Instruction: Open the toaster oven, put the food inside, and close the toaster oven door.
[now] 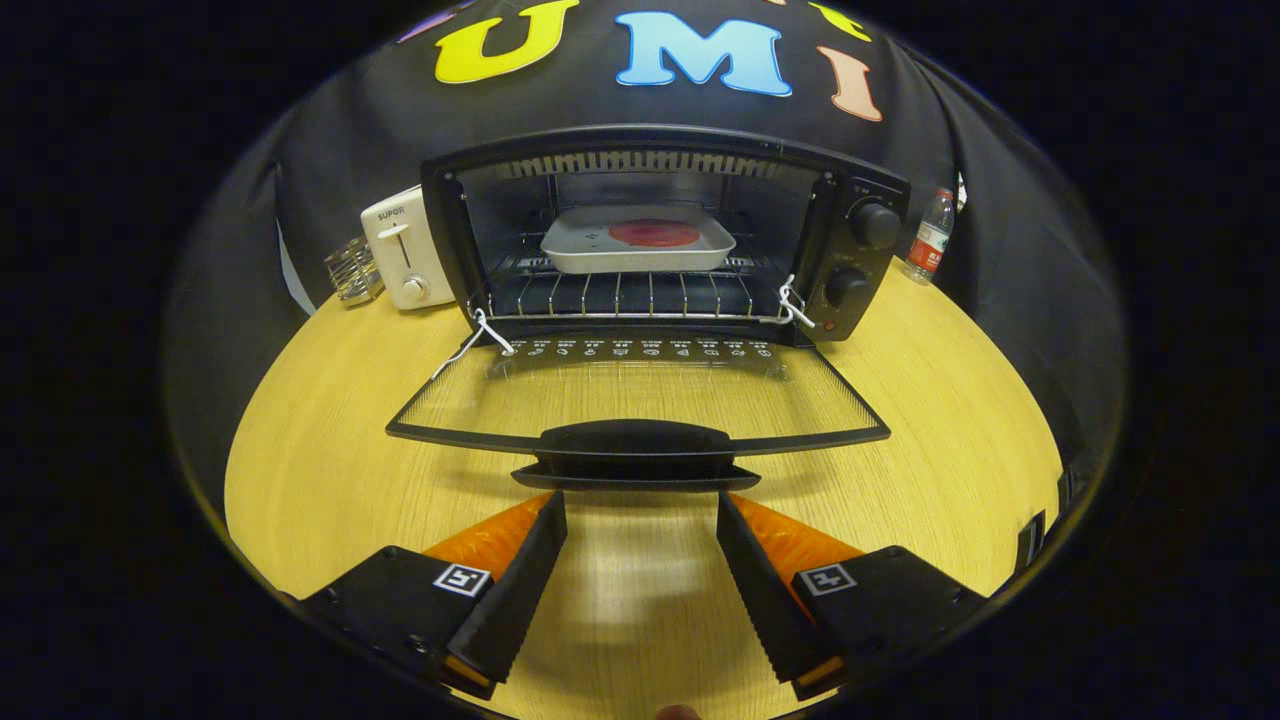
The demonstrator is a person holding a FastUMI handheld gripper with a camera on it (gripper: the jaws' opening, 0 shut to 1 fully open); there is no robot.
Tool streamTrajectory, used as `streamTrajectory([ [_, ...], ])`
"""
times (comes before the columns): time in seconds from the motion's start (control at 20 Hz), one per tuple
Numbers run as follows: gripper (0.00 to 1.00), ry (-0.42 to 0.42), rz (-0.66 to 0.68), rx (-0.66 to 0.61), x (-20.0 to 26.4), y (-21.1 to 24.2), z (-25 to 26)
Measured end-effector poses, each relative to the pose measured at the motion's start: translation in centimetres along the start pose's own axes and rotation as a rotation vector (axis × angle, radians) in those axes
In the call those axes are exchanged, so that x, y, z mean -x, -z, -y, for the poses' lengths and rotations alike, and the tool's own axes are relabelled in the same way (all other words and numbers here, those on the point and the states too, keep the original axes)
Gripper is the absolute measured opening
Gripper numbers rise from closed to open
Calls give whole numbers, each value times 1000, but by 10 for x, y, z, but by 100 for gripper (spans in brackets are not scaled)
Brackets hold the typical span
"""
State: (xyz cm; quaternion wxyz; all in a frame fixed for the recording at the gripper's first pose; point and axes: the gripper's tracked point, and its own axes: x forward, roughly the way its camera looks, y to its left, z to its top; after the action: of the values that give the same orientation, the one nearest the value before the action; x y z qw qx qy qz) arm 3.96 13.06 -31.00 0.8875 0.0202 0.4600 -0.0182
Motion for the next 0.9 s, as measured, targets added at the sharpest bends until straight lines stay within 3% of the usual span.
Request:
streamTrajectory([
  [0.35,96,-21,51,-32,20,-19,-1],
  [0.9,96,2,198,22,43,-66,1],
])
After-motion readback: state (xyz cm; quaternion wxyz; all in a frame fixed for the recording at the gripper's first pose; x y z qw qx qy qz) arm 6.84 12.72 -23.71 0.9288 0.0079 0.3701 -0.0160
